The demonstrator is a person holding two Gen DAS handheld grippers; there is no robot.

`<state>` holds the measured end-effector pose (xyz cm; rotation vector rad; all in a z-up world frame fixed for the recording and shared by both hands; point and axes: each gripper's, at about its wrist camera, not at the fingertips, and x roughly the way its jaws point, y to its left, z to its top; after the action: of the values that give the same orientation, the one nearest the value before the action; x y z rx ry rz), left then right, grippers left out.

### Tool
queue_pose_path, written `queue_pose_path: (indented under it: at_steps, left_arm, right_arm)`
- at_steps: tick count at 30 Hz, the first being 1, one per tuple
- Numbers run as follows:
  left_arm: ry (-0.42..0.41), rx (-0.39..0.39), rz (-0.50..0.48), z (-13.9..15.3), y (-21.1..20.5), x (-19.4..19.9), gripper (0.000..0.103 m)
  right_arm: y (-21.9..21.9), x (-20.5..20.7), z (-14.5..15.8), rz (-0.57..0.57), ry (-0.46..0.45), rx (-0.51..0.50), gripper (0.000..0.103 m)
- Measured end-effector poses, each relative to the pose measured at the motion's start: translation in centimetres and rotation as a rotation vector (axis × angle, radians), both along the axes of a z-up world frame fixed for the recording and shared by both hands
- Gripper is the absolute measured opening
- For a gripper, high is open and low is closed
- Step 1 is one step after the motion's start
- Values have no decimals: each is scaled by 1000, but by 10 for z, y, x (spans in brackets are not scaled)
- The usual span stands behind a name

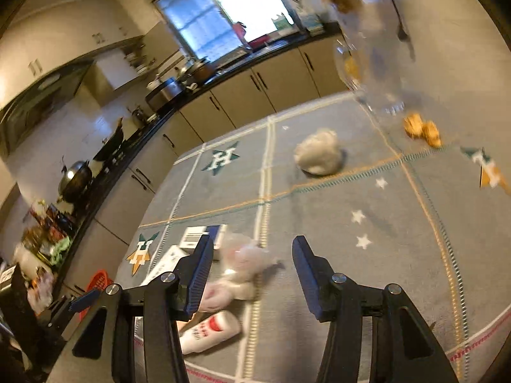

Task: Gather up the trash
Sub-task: 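Move the left tool to the white medicine box while the right tool approaches the white cloth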

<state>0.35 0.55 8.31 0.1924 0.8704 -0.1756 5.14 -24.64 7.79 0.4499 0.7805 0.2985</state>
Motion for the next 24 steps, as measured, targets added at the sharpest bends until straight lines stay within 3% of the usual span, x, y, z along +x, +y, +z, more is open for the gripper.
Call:
queue_pose_path:
  at_steps: [2,5,9,10,11,12,13,20,24]
  left_arm:
    - [20,42,-13,-8,-10,15,82]
    - [54,104,-19,-22,-19,36,82]
    - [59,105,-15,-31,-19,50,82]
    - [52,98,-14,-32,-19,53,80]
    - [46,95,-8,-34,-19,54,70]
    - [52,86,-4,-36,-17,56,58]
    - [59,54,-5,-38,-15,57,55]
    - [-3,-48,26,-37,1,48,54]
    - [-82,-154,76,-30,25,37,54]
  right_arm:
    - [-8,5,-9,-11,44,29,56]
    - [-14,4,-7,1,41,81,56]
    - [-12,1,-4,5,33,81,56]
    - [-11,1,-5,8,35,84,56]
    - [-12,1,-5,8,41,87,56]
    - [-13,1,-7,4,43,89,56]
    - [-14,1,-7,2,42,93,56]
    - [-19,6,-15,-40,58,82,56]
    - [-28,9,-21,-97,67,61,56]
